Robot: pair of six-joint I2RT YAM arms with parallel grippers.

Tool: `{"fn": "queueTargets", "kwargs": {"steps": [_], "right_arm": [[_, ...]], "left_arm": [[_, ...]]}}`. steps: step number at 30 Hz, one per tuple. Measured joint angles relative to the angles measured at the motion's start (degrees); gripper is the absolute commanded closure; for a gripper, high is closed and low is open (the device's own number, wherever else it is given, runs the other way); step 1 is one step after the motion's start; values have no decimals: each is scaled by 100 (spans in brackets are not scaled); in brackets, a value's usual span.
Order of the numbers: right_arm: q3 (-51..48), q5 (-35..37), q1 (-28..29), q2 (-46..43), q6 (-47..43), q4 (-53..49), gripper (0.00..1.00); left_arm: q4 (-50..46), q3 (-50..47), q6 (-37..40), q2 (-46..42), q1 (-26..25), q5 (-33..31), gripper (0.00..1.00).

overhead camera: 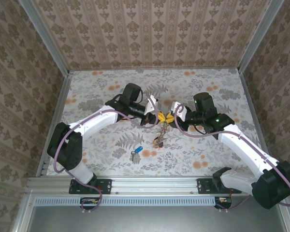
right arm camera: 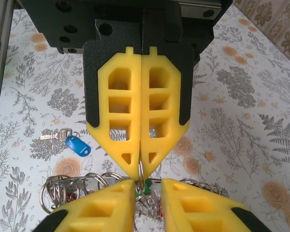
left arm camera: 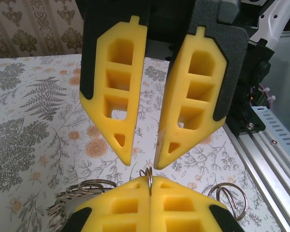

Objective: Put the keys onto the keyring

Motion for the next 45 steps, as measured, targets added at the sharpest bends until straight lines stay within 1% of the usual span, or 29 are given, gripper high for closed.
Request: {"fn": "queueTargets", "kwargs": {"steps": [12,28,39,45], "right_arm": [[26,-87,0,125,-2,2,80],[59,-133,0,310,-4,-7,78],[59,-133,-2,321,-2,-15,73],[70,-133,-2,319,-2,-109,73]], "left_arm": [[-46,2,2,0,0,-11,100],[-205,2,4,0,2,-151,100],[-240,2,48,0,0,-175,100],[-282,2,105,0,-35,-203,100]]}}
